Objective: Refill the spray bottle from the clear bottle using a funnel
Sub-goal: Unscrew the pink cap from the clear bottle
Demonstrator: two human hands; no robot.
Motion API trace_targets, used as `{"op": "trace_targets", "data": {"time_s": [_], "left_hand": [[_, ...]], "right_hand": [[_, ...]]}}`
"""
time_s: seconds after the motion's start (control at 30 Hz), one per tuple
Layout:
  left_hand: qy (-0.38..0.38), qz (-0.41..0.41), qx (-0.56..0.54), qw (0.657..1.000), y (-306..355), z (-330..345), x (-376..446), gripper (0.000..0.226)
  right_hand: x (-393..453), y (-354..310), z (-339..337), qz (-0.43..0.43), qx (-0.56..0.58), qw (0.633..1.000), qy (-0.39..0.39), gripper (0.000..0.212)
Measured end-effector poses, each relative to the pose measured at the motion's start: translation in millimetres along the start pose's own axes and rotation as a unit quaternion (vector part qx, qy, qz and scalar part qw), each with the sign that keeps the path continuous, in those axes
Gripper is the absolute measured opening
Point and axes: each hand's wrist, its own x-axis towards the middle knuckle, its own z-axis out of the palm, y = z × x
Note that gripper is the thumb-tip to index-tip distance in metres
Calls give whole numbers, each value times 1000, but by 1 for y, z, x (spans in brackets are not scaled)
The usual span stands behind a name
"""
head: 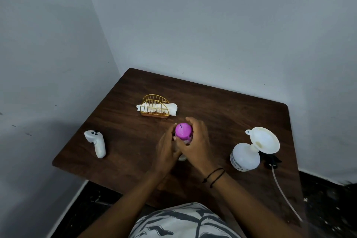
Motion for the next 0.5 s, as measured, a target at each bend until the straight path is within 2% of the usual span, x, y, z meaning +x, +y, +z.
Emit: {"op": "trace_targets", "data": {"time_s": [0.13,0.2,0.23,0.3,0.4,0.5], "left_hand": [[-21,10,28,999,-5,-6,-2,90],[5,35,45,998,-2,-7,-3,74],[19,56,59,997,0,-8,-4,67],[19,85,50,995,5,-9,-2,68],[19,87,41,995,3,-10,-2,66],[18,85,36,996,-1,-8,-2,74]], "right_hand": [[-2,6,1,-27,8,999,-44,85],[0,6,3,1,0,999,-34,87],[1,5,3,6,3,1000,-16,82],[1,6,3,-19,18,1000,13,69],[1,6,-1,-38,78,996,24,67],[3,4,-7,-30,152,987,50,63]]}}
